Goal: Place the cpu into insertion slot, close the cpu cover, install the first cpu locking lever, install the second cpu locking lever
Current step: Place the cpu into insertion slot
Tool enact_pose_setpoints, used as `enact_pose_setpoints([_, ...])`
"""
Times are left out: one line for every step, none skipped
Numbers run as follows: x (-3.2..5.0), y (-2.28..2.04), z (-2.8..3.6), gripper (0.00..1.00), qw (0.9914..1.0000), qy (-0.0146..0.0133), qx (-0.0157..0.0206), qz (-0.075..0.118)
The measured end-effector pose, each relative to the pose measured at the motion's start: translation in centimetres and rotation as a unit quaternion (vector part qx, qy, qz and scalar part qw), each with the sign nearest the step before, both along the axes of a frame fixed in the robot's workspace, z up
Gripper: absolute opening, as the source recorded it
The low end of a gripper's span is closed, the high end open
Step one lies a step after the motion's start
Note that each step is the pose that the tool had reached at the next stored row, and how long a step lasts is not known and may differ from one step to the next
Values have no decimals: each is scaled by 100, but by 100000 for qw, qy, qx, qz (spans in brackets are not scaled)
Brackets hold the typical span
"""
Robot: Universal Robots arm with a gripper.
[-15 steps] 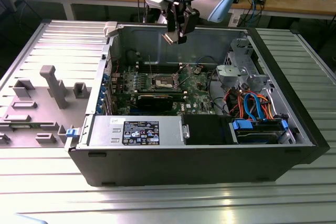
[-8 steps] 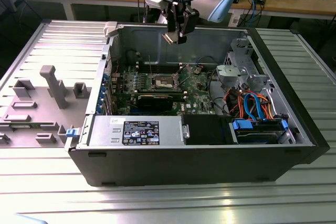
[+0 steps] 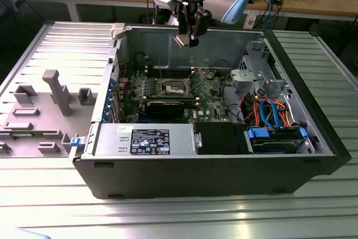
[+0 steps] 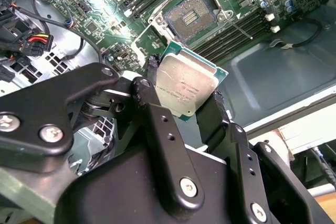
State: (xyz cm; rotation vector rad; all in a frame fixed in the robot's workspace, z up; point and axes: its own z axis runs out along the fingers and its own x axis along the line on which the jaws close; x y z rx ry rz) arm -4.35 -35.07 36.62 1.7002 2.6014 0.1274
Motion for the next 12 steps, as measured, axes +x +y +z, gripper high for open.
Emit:
enact_pose_setpoints([0,0,0,54,100000,1,2,-147])
enact_pose_setpoints([0,0,-1,54,99999,0,2,-419])
enact_pose_setpoints([0,0,-2,54,99998,-2,3,-615])
enact_pose_setpoints([0,0,-3,54,99993,-1,3,-1166])
enact_pose_setpoints([0,0,-4,54,99988,3,2,-1547])
enact_pose_setpoints([0,0,-5,54,99983,4,2,-1859])
enact_pose_setpoints([0,0,-8,54,99973,3,5,-2320])
enact_pose_setpoints([0,0,-12,54,99956,10,-1,-2962])
enact_pose_setpoints([0,0,-14,54,99948,13,0,-3227])
enact_pose_setpoints([0,0,-16,54,99937,19,-2,-3548])
enact_pose_setpoints([0,0,-17,54,99924,26,-4,-3890])
enact_pose_setpoints([0,0,-19,54,99909,37,-4,-4254])
